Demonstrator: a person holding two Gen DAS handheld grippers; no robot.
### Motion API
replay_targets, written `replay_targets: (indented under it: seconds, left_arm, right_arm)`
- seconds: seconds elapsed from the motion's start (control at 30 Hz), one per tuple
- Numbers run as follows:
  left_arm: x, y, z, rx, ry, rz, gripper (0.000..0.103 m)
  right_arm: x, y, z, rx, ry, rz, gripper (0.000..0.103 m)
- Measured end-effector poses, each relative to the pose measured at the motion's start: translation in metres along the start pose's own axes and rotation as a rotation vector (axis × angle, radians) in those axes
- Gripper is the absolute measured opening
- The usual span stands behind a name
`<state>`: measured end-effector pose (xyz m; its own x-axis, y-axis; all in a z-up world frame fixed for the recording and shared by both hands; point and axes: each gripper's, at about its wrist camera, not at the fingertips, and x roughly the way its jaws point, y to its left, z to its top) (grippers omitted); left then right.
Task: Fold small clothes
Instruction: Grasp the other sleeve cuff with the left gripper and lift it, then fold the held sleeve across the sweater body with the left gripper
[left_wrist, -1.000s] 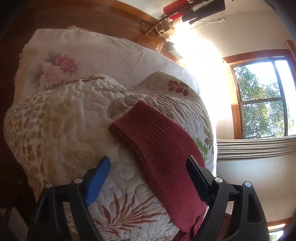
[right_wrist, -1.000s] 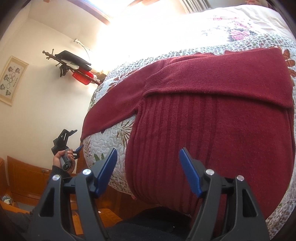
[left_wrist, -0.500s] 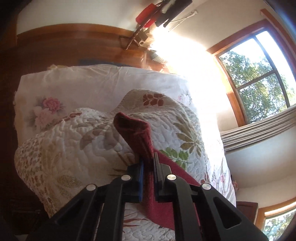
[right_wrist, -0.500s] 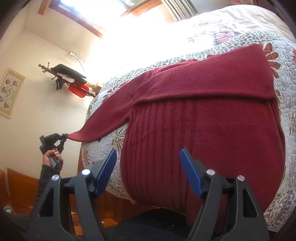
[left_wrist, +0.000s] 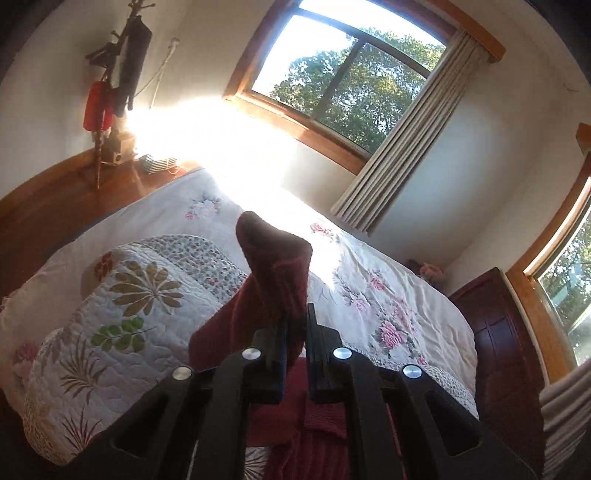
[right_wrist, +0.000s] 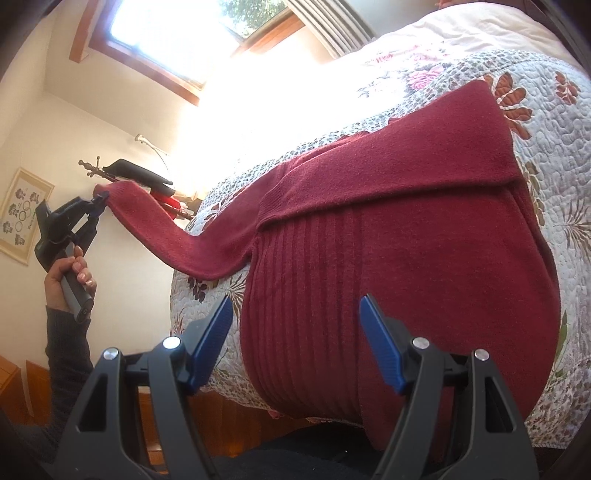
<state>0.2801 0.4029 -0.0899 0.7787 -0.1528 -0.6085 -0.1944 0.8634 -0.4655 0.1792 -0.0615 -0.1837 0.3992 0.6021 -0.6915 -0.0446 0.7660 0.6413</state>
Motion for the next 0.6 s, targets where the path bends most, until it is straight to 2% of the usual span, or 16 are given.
replay_targets:
  seconds: [0.13,0.3,0.6]
  left_arm:
    - [0.038,-0.055,-0.026,0.101,0.081,-0.053,0.008]
    - [0.09,-0.111,-0.075,0.212,0.21,-0.096,0.008]
    - [0.17,-0.172,-0.18,0.355,0.462,-0.138,0.008]
  right_arm:
    - [-0.011,-0.013,-0.002,0.038,-0.035,-0.01,0.071]
    - [-0.02,-0.036,-0.007,0.105,-0.05,-0.038,0.072]
    - [-0.035,-0.068,-0.024,0.198,-0.068,-0.089,0.072]
